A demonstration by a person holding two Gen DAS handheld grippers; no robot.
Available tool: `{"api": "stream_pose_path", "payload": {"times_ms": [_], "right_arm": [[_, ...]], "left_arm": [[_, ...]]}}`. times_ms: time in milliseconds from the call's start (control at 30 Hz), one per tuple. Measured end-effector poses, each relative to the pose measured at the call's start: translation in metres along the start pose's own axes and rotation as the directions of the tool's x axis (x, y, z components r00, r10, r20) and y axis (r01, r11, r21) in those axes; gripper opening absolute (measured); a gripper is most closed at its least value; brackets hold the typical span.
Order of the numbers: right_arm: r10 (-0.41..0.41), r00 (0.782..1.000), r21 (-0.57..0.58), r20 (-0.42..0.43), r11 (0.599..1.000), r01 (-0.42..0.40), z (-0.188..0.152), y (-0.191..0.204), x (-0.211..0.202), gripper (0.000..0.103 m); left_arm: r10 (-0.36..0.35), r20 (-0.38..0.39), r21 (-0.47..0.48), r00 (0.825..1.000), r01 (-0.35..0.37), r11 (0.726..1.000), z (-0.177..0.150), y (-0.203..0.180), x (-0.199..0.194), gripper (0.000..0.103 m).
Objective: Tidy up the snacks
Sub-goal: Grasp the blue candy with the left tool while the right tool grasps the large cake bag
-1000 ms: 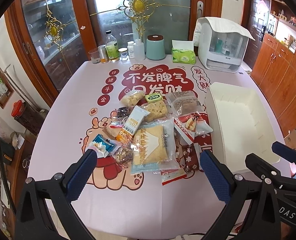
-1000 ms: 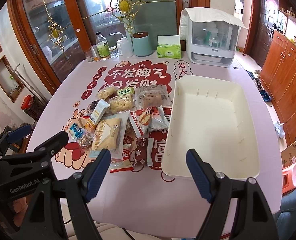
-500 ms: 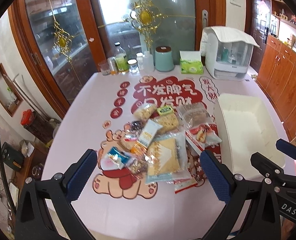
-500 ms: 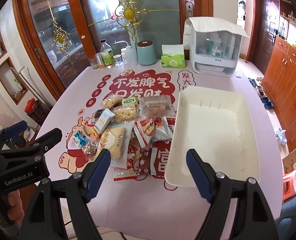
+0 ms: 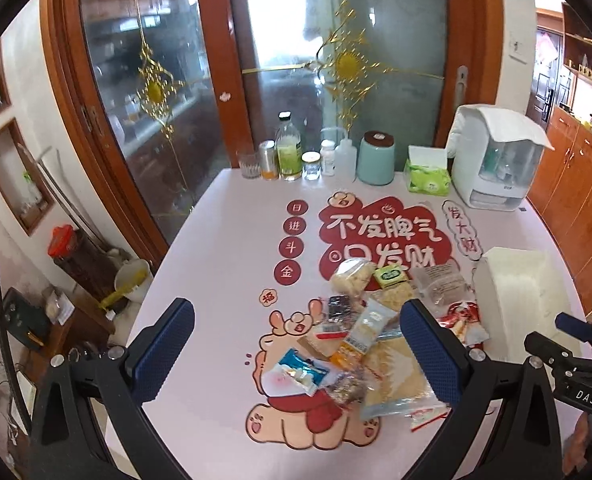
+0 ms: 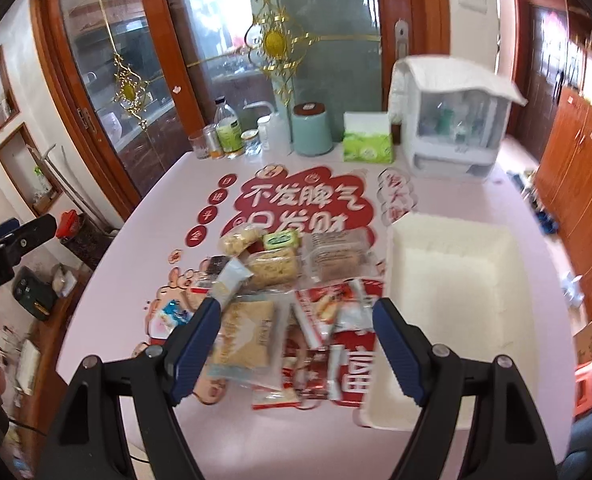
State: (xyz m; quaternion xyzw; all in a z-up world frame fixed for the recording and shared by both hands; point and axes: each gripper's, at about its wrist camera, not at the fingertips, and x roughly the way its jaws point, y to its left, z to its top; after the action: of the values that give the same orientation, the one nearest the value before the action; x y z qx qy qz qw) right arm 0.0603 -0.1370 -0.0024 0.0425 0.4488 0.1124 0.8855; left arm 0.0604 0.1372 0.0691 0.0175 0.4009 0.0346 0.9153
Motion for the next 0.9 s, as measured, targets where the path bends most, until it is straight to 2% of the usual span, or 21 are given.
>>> {"api": "stream_pose_path", "payload": {"times_ms": [133,267,333,400,467,533,667,733,767,800,900], "right_arm": [[-0.012,0.995,0.019,-0.097,1.000,0.014,0.003,0.015,0.040,0.082],[-0.050,0.982,0.021,-0.180,0.998,0.055,-0.006,0.026,0.087,0.082],[-0.081,0.971,0.029,-0.226,0.995,0.090,-0.014,0.028,0.112,0.082],[-0.108,0.958,0.035,-0.265,0.992,0.121,-0.023,0.027,0.134,0.082],[-0.133,0.947,0.030,-0.292,0.988,0.148,-0.030,0.024,0.154,0.082],[-0.145,0.932,0.039,-0.332,0.985,0.168,-0.036,0.021,0.170,0.082],[-0.094,0.919,0.084,-0.382,0.987,0.136,-0.042,0.020,0.194,0.082],[-0.083,0.917,0.092,-0.391,0.987,0.129,-0.043,0.022,0.204,0.082],[-0.074,0.914,0.094,-0.399,0.988,0.122,-0.044,0.023,0.210,0.082],[-0.069,0.909,0.098,-0.411,0.988,0.119,-0.045,0.025,0.216,0.082],[-0.032,0.895,0.122,-0.444,0.988,0.096,-0.048,0.026,0.233,0.082]], "left_arm": [[-0.086,-0.088,0.054,0.992,0.091,0.994,-0.011,0.012,0.052,0.102],[-0.136,-0.208,0.103,0.969,0.160,0.982,-0.034,0.018,0.117,0.102],[-0.188,-0.261,0.123,0.947,0.225,0.967,-0.048,0.021,0.147,0.102],[-0.238,-0.304,0.177,0.923,0.300,0.937,-0.062,0.022,0.174,0.102],[-0.239,-0.326,0.254,0.914,0.329,0.910,-0.073,0.019,0.192,0.102],[-0.233,-0.347,0.376,0.908,0.362,0.853,-0.084,0.015,0.207,0.102],[-0.237,-0.409,0.512,0.881,0.437,0.740,-0.095,0.012,0.229,0.102],[-0.248,-0.436,0.559,0.865,0.476,0.679,-0.099,0.007,0.235,0.102],[-0.256,-0.452,0.586,0.855,0.500,0.638,-0.102,0.004,0.237,0.102],[-0.257,-0.459,0.605,0.851,0.511,0.611,-0.104,0.000,0.240,0.102],[-0.263,-0.494,0.661,0.829,0.554,0.506,-0.111,-0.008,0.244,0.102]]}}
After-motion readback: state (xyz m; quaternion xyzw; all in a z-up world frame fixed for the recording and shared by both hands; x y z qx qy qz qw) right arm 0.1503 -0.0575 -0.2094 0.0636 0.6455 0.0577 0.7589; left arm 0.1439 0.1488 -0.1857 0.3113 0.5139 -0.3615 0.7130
